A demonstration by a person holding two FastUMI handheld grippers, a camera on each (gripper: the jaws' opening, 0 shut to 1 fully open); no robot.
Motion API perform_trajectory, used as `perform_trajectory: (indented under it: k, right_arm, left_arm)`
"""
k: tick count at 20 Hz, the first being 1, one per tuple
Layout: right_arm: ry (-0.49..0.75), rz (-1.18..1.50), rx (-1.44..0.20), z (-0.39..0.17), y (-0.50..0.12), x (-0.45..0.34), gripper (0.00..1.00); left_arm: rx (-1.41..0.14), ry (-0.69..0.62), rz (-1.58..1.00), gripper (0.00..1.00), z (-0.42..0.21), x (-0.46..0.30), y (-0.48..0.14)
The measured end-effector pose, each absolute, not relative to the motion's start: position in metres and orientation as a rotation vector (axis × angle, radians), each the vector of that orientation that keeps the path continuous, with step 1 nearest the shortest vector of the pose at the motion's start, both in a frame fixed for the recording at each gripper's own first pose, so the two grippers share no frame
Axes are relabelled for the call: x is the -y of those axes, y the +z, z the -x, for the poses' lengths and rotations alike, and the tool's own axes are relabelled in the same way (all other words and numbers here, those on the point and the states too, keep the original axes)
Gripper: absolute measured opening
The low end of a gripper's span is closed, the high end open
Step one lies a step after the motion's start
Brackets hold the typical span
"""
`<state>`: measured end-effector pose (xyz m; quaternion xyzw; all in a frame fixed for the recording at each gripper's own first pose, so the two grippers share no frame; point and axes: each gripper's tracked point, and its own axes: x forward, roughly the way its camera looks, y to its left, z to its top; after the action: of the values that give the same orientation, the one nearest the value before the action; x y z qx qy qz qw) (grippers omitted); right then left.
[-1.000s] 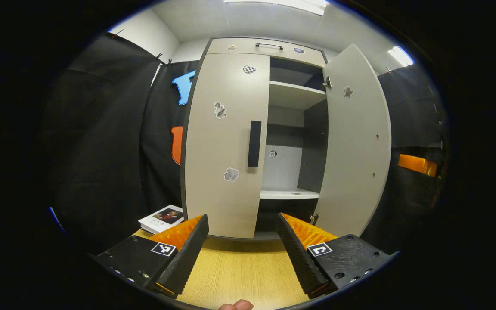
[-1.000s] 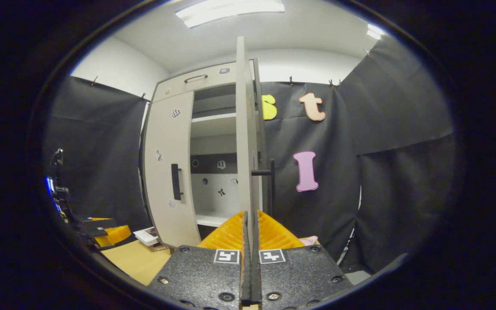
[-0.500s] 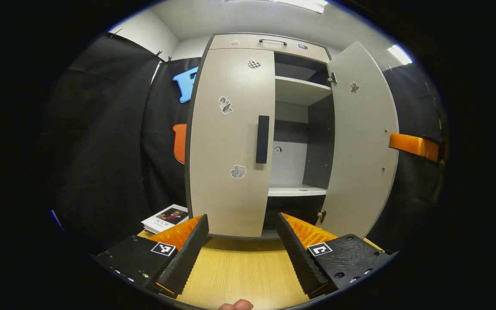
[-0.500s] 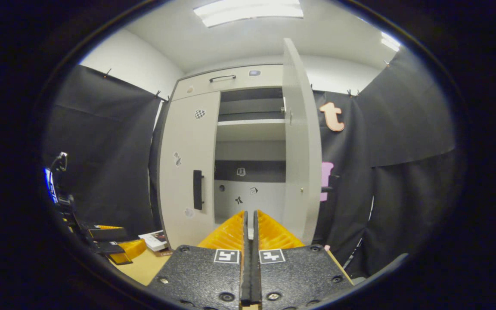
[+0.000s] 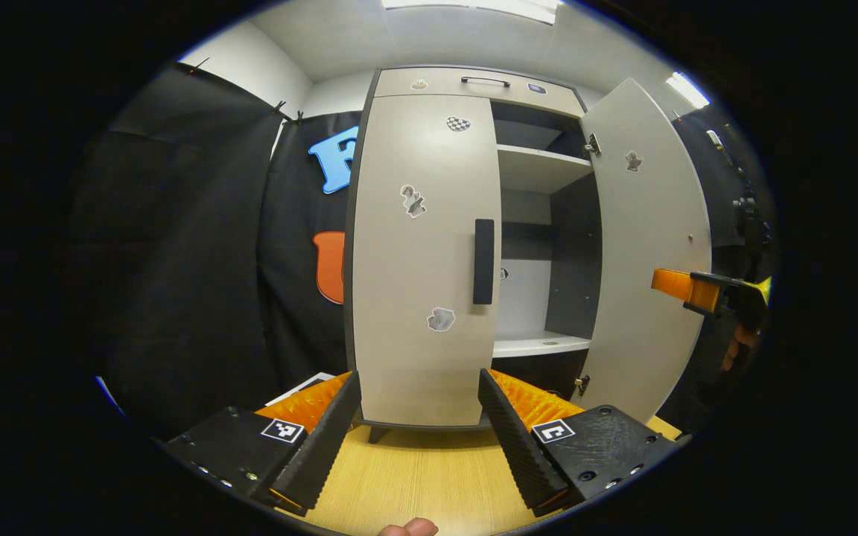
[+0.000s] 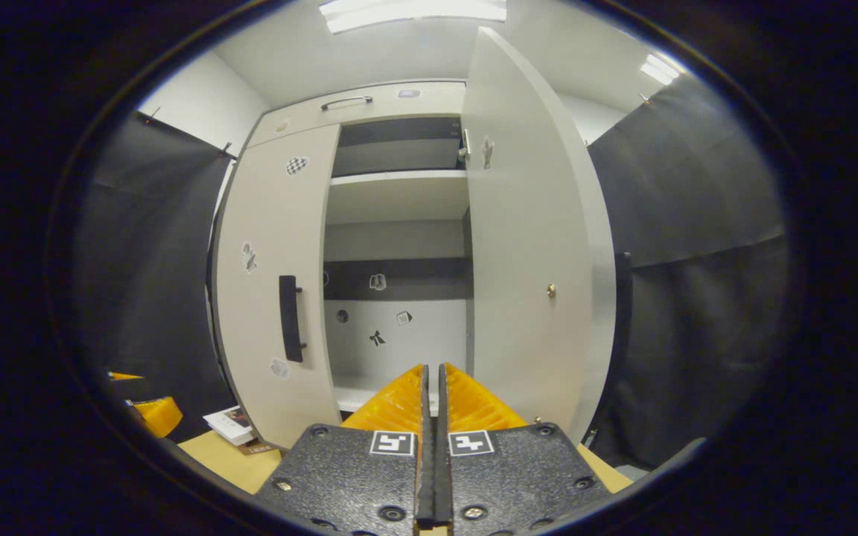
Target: Open the right door of the double-door shoe cabinet with the right hand, and open the left door with the left hand.
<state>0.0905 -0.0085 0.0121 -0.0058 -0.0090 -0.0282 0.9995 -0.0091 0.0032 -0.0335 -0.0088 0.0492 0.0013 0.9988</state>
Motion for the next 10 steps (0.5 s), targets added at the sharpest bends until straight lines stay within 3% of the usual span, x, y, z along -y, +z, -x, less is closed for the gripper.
perform_trajectory:
  k: [1,3,4,5,6,7,10]
  right_arm:
    - [-0.064,0.02,0.019,-0.09,0.013,0.01,0.07]
    - [-0.073,0.019,0.036,-0.09,0.014,0.01,0.29]
    - [-0.076,0.019,0.037,-0.091,0.014,0.01,0.43]
    - [-0.061,0.018,0.033,-0.091,0.012,0.007,0.69]
    - [-0.04,0.019,0.023,-0.092,0.009,0.003,0.81]
    - [-0.037,0.019,0.01,-0.092,0.005,0.002,0.88]
    - [-0.036,0.024,0.006,-0.089,0.001,0.005,0.91]
  left_arm:
    - [-0.095,-0.005,0.012,0.95,0.003,-0.001,-0.03]
    - [-0.073,-0.018,0.0,0.95,-0.012,0.006,-0.023]
    - [-0.063,-0.029,-0.003,0.95,-0.02,0.01,-0.02]
    - [-0.056,-0.038,-0.002,0.95,-0.027,0.014,-0.017]
    - [-0.041,-0.051,0.001,0.95,-0.038,0.02,-0.01]
    - [-0.028,-0.062,0.005,0.95,-0.052,0.026,-0.001]
    - [0.014,-0.078,0.003,0.95,-0.097,0.037,0.027]
